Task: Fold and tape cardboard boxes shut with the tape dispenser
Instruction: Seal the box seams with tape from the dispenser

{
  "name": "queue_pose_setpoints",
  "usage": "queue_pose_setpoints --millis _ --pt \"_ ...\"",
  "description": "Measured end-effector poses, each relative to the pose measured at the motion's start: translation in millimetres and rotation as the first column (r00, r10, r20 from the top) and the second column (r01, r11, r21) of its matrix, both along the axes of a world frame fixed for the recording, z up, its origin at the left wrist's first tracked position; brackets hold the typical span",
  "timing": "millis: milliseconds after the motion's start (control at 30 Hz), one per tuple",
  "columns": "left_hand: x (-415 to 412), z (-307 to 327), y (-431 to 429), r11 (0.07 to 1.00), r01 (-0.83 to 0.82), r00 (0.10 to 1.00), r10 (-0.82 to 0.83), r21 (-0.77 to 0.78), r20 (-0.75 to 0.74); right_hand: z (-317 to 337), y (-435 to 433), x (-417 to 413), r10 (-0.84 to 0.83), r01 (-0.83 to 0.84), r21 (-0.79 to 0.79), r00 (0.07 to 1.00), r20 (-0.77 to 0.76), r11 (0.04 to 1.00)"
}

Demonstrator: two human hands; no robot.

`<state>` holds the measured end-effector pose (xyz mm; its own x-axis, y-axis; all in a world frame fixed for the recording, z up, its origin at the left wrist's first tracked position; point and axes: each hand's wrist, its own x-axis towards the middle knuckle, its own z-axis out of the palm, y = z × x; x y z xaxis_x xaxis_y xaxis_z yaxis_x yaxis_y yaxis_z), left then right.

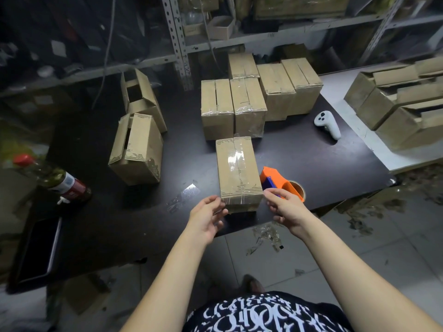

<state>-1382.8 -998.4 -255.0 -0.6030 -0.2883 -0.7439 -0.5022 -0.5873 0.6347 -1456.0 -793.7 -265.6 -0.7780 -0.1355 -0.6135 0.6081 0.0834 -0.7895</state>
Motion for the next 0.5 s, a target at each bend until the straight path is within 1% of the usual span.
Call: queue_pose_setpoints --millis 133,200,300,367,400,467,500 --pt "1 -6 2 0.999 -0.015 0.999 0.013 -0.045 -0.033 -3 -1 2 0.038 -0.038 0.008 0.999 -0.001 0.999" --pt "1 -8 1 0.996 -0.004 0.999 0.000 -0.092 -0.047 -3 -5 3 0.065 -0.066 0.022 0.998 0.009 0.998" --pt "2 -4 0 0.968 0.117 0.992 -0.126 -0.222 -0.027 2 -7 7 0.156 -0.157 0.065 0.987 0.027 0.985" --pt "3 -3 -3 0.920 0.184 0.981 -0.196 -0.346 0.000 5 -6 9 0.232 -0.225 0.151 0.972 -0.027 0.962" --pt "4 -5 -7 0.884 0.180 0.980 -0.199 -0.431 0.001 4 -5 10 0.237 -0.215 0.200 0.967 -0.091 0.956" --pt "6 -7 -18 0.763 0.131 0.977 -0.206 -0.633 -0.046 3 -2 9 0.164 -0.089 0.262 0.945 -0.281 0.961" --pt "7 -7 -23 0.684 0.115 0.963 -0.253 -0.720 -0.087 4 0 8 0.125 -0.024 0.265 0.919 -0.374 0.964"
